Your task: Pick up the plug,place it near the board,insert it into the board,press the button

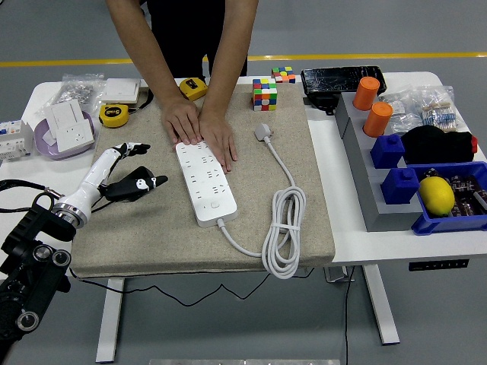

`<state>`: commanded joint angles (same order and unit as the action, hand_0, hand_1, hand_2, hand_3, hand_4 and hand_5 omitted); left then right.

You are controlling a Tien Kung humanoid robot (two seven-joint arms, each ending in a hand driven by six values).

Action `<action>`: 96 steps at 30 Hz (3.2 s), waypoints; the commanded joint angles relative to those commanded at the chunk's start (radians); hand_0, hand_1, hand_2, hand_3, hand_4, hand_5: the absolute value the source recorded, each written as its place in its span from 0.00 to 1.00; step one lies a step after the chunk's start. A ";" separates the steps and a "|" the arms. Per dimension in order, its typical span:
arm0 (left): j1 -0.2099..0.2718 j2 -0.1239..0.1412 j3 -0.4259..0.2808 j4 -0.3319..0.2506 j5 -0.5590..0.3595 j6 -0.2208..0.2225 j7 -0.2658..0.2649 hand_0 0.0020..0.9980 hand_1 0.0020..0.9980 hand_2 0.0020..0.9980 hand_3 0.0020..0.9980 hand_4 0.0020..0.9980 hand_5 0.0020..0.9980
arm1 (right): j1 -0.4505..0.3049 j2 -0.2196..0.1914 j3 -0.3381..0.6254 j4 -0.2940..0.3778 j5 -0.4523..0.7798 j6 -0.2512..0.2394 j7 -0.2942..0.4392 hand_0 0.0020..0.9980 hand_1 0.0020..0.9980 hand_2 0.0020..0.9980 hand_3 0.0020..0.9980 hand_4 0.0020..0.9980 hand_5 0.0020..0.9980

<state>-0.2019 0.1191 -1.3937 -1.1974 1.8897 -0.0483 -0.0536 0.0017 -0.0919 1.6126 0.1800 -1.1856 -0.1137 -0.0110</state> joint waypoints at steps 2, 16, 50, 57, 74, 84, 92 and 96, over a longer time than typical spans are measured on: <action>-0.008 0.000 0.005 0.016 0.014 0.007 -0.004 0.95 0.94 0.86 0.83 1.00 0.39 | 0.000 0.000 -0.001 0.000 0.001 0.000 0.000 0.96 0.93 0.86 0.84 1.00 0.99; -0.083 -0.018 0.009 0.181 0.178 0.099 -0.039 0.89 0.87 0.78 0.81 1.00 0.31 | 0.003 -0.001 -0.006 0.000 0.008 0.002 0.001 0.96 0.93 0.86 0.84 1.00 0.99; -0.095 -0.039 -0.037 0.295 0.379 0.170 -0.052 0.63 0.46 0.39 0.39 0.77 0.20 | 0.000 -0.005 -0.009 0.000 0.006 0.002 0.000 0.96 0.93 0.85 0.84 1.00 1.00; -0.094 -0.032 -0.024 0.265 0.346 0.177 -0.060 0.62 0.44 0.39 0.39 0.72 0.21 | 0.000 -0.005 -0.009 0.000 0.007 0.001 -0.001 0.96 0.93 0.85 0.84 1.00 1.00; -0.156 0.084 0.181 0.129 0.079 0.106 -0.043 0.61 0.44 0.39 0.38 0.63 0.21 | 0.005 -0.005 -0.005 0.000 0.008 0.001 0.000 0.96 0.93 0.85 0.84 1.00 1.00; -0.258 0.128 0.364 0.130 0.003 0.058 -0.027 0.62 0.47 0.41 0.38 0.58 0.21 | 0.010 -0.008 -0.007 0.000 0.008 0.001 -0.001 0.96 0.93 0.85 0.84 1.00 1.00; -0.319 0.118 0.458 0.200 0.001 0.057 -0.032 0.63 0.48 0.41 0.38 0.58 0.22 | 0.011 -0.011 -0.007 0.000 0.001 0.001 -0.003 0.96 0.93 0.85 0.84 1.00 1.00; -0.334 0.107 0.474 0.249 0.007 0.059 -0.036 0.62 0.48 0.42 0.38 0.57 0.22 | 0.011 -0.012 -0.008 0.000 -0.001 0.001 -0.003 0.96 0.93 0.85 0.84 1.00 1.00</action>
<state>-0.5360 0.2261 -0.9200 -0.9486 1.8966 0.0105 -0.0899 0.0126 -0.1042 1.6049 0.1800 -1.1864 -0.1126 -0.0143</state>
